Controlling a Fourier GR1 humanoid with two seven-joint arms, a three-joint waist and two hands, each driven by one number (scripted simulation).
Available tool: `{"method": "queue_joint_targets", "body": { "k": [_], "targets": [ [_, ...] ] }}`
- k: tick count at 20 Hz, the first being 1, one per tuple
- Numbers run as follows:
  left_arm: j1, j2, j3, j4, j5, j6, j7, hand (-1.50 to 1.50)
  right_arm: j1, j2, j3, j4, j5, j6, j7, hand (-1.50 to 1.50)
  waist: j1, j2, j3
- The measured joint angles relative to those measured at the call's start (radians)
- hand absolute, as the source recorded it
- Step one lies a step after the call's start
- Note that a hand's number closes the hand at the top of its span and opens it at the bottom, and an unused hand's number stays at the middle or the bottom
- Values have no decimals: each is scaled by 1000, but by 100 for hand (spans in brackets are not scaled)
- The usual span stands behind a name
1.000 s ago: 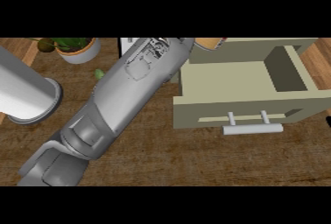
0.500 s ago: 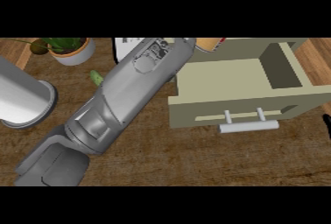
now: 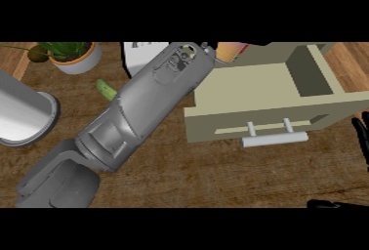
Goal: Pick up the can, place it into the drawer and close the drawer
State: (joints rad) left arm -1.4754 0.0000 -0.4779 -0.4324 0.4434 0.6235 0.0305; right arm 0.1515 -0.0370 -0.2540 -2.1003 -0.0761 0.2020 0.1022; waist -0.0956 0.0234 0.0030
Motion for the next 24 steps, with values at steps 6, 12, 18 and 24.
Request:
{"method": "queue_joint_targets", "body": {
  "k": [6, 12, 18, 24],
  "targets": [
    [9, 0, -66, 34, 22, 22, -18, 150, -34, -15, -6, -4, -11, -6, 30, -150, -15, 3, 0],
    [26, 0, -108, 56, 45, 47, -45, -150, -19, -7, 9, -14, 2, -2, 19, -150, -23, 5, 0],
    [37, 0, -135, 71, 72, 100, -59, -150, -27, -15, 12, -24, -2, 3, 31, -150, -32, 8, 0],
    [56, 0, -158, 67, 102, 151, -80, -150, -25, -13, 25, -56, 1, 2, 46, -150, -40, 9, 0]
  ]
}}
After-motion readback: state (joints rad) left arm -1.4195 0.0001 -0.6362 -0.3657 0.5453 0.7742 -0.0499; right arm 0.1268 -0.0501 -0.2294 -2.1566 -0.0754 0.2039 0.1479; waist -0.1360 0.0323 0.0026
